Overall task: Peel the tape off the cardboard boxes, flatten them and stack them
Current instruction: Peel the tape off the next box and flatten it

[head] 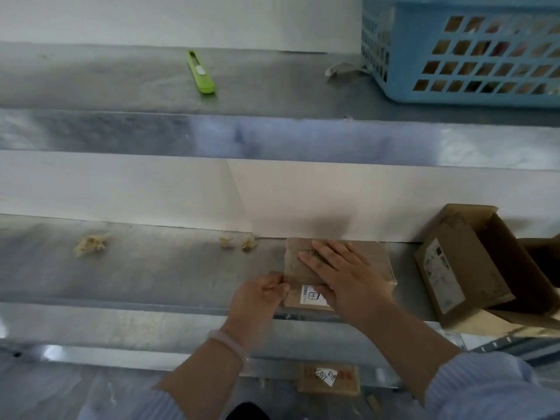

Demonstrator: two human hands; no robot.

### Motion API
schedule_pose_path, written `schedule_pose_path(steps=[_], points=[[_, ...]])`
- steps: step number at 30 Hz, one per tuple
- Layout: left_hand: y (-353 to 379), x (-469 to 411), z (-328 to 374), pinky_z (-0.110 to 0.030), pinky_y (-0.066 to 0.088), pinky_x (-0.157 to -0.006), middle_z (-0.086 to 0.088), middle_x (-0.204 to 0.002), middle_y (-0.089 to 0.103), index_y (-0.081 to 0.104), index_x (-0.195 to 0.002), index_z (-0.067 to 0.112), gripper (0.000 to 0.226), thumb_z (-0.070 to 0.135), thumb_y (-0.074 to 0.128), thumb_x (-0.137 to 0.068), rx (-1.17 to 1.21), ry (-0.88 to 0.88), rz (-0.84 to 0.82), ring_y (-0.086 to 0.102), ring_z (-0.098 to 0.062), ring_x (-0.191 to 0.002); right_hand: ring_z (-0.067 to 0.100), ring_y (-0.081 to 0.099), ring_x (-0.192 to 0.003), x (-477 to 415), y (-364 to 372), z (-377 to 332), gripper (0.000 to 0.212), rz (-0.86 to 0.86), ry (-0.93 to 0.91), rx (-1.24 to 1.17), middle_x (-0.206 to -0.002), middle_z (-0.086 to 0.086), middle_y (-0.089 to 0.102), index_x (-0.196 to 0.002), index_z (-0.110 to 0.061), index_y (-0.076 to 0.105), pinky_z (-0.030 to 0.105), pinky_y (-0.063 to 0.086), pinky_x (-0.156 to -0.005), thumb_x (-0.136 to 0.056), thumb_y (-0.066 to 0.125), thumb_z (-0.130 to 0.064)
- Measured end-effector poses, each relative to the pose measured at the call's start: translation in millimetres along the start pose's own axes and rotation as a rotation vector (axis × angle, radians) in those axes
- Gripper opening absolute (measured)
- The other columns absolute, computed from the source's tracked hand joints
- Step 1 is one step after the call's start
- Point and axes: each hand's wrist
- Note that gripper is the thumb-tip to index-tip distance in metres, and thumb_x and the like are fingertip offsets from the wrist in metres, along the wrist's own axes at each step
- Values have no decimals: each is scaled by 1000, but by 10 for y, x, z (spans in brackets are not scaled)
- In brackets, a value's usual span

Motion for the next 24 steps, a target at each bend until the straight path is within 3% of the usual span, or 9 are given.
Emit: schedule_pose_path(steps=[2,5,10,13,16,19,22,24], points=[[-19,-40,-3,-33,54,-83,9,-78,68,72,-93,25,7,23,68,-88,-6,-11,73,68,-16,-84,26,47,-132,-21,31,-28,58,-1,9,9,-146,1,48,-145,-34,37,47,39,-110,-88,43,-47],[-95,-100,26,-28,55,-79,9,-78,71,74,-90,21,6,20,71,-85,4,-20,97,68,-11,-80,26,48,-132,-82,53,-60,58,12,25,21,-146,1,49,-145,-33,40,47,39,-110,-89,41,-47],[-234,-172,31,-11,48,-68,19,-73,67,64,-74,37,19,22,72,-84,-89,59,113,64,6,-71,27,47,-134,-188,75,-153,56,19,52,26,-146,1,50,-144,-32,43,48,38,-111,-90,42,-46],[-271,-210,38,-2,38,-59,20,-68,61,60,-72,32,19,22,69,-85,-200,108,65,54,11,-63,26,45,-136,-188,97,-148,56,28,54,14,-148,0,47,-145,-33,41,48,37,-111,-90,45,-45],[-290,-296,10,-5,38,-55,14,-67,59,56,-67,29,23,23,66,-88,-266,147,-26,52,7,-60,25,44,-137,-188,124,-121,56,43,55,10,-148,-1,47,-146,-34,41,48,38,-110,-91,49,-45],[-297,-337,-41,-10,44,-57,7,-73,63,58,-73,25,17,22,64,-90,-210,73,-132,57,-4,-66,25,44,-137,-187,139,-113,57,71,51,7,-149,-1,46,-145,-33,43,48,39,-109,-90,54,-44],[-334,-362,-56,-36,55,-74,1,-71,66,58,-75,18,18,13,60,-92,40,-30,-234,62,-16,-69,24,45,-136,-203,125,-124,59,81,67,-5,-148,-2,47,-144,-34,43,47,39,-110,-87,56,-44],[-387,-379,11,-29,54,-64,-2,-64,63,54,-75,11,21,2,55,-94,226,-50,-259,58,-18,-63,23,45,-136,-203,118,-131,61,73,77,-12,-147,-3,48,-143,-34,43,46,38,-111,-85,58,-44]])
Point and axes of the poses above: each hand's wrist, its own x-axis away from the middle knuckle, its own y-axis out of the palm, z = x × y
